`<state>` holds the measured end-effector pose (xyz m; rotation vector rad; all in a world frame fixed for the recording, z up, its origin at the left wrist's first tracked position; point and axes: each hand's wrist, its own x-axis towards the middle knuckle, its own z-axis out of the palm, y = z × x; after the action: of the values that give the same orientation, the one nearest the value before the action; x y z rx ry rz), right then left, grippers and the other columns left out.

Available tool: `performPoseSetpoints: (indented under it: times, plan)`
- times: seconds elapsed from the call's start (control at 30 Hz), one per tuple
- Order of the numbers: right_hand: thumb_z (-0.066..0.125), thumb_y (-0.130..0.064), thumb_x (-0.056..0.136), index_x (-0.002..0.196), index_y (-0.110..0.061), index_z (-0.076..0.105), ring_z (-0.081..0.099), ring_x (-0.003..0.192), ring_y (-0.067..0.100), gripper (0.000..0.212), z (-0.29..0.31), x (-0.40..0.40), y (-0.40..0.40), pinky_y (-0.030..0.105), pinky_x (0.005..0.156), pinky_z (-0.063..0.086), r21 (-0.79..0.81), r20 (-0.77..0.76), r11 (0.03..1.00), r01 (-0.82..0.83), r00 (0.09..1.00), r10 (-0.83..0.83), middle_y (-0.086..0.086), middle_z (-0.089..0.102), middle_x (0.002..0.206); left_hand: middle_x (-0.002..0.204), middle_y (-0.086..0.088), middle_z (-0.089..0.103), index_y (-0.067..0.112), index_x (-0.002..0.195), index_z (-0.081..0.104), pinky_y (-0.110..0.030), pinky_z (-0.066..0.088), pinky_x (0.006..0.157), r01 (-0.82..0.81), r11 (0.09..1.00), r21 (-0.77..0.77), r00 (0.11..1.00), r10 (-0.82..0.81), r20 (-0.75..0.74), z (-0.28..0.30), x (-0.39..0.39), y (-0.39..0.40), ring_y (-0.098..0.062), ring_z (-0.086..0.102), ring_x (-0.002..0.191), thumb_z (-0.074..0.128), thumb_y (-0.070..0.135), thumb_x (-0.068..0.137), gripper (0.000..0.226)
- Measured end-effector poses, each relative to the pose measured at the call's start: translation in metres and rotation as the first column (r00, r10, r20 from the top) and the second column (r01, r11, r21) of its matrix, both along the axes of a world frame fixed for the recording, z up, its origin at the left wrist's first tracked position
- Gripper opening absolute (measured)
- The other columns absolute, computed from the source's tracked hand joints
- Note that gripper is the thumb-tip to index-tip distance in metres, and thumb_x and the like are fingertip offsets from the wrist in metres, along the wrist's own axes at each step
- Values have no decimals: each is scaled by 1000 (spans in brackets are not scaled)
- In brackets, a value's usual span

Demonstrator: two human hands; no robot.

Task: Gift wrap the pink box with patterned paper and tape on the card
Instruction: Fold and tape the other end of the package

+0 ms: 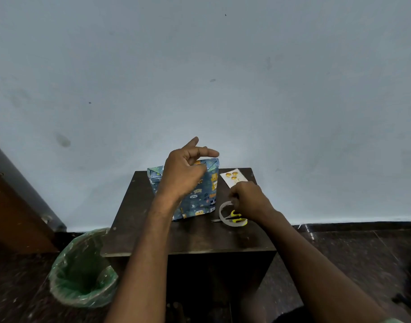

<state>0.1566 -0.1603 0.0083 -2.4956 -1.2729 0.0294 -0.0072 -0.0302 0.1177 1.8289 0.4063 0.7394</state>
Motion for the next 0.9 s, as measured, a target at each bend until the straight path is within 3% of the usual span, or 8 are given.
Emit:
performPoseSetpoints:
  times: [0.13, 0.23, 0.37, 0.47, 0.6, 0.67, 0.73, 0.9]
  plan:
    - [72, -10, 87, 98, -21, 81, 69, 85, 6, 18, 26, -17, 0, 25, 75, 54, 538, -70, 840, 67, 997, -34, -9, 78, 97, 161, -4, 52, 33, 101, 84, -7, 49, 96, 5, 999, 34, 1000, -4, -4, 4, -2, -3, 17, 60, 119, 53, -16, 82, 61]
    - [76, -6, 88, 108, -18, 77, 72, 93, 8, 24, 54, -34, -2, 16, 74, 54, 799, -245, 590, 115, 959, 144, -8, 76, 104, 165, 2, 46, 31, 103, 84, -16, 53, 102, -6, 999, 45, 1000, 6, 8, 2, -2, -4, 13, 62, 120, 52, -16, 83, 61]
    - [84, -9, 85, 133, -21, 67, 69, 111, 18, 52, 55, -41, -1, 28, 76, 60, 790, -352, 611, 50, 853, 386, -4, 71, 125, 166, 4, 45, 34, 107, 82, -18, 53, 104, -8, 998, 55, 999, 7, 31, -2, -1, -4, 8, 59, 131, 52, -16, 83, 63]
    - [82, -7, 87, 126, -22, 73, 70, 102, 18, 43, 50, -42, 4, 36, 73, 61, 782, -336, 621, 51, 874, 351, -7, 71, 122, 166, 4, 44, 36, 114, 80, -23, 50, 112, -6, 996, 84, 999, 2, 45, -6, -1, -4, 8, 58, 131, 57, -12, 84, 61]
    - [79, -3, 87, 117, -21, 75, 70, 98, 18, 35, 50, -45, 9, 50, 78, 63, 796, -378, 591, 130, 870, 318, -9, 74, 111, 165, 3, 47, 30, 110, 83, -7, 47, 100, -119, 979, 165, 991, 108, 77, -12, 1, -13, 3, 58, 134, 65, -8, 83, 51]
    - [78, -3, 87, 118, -20, 75, 70, 99, 17, 36, 50, -47, 11, 50, 79, 63, 798, -398, 583, 151, 859, 321, -8, 75, 110, 164, 4, 49, 29, 105, 85, -21, 49, 111, -179, 974, 142, 980, 165, 109, -17, 2, -21, -1, 61, 133, 64, -10, 81, 50]
    - [78, -3, 87, 118, -20, 75, 70, 99, 18, 36, 49, -47, 12, 50, 80, 63, 801, -405, 578, 158, 853, 328, -8, 75, 110, 163, 5, 50, 31, 102, 85, -34, 36, 126, -206, 970, 133, 974, 190, 125, -21, 3, -25, 0, 60, 133, 64, -10, 79, 52]
    - [78, -2, 86, 118, -19, 75, 70, 99, 18, 36, 50, -46, 11, 48, 79, 64, 794, -440, 578, 187, 834, 335, -8, 75, 108, 161, 6, 52, 33, 101, 84, -32, 14, 133, -245, 961, 125, 966, 231, 118, -22, 5, -26, 3, 56, 137, 66, -11, 79, 52]
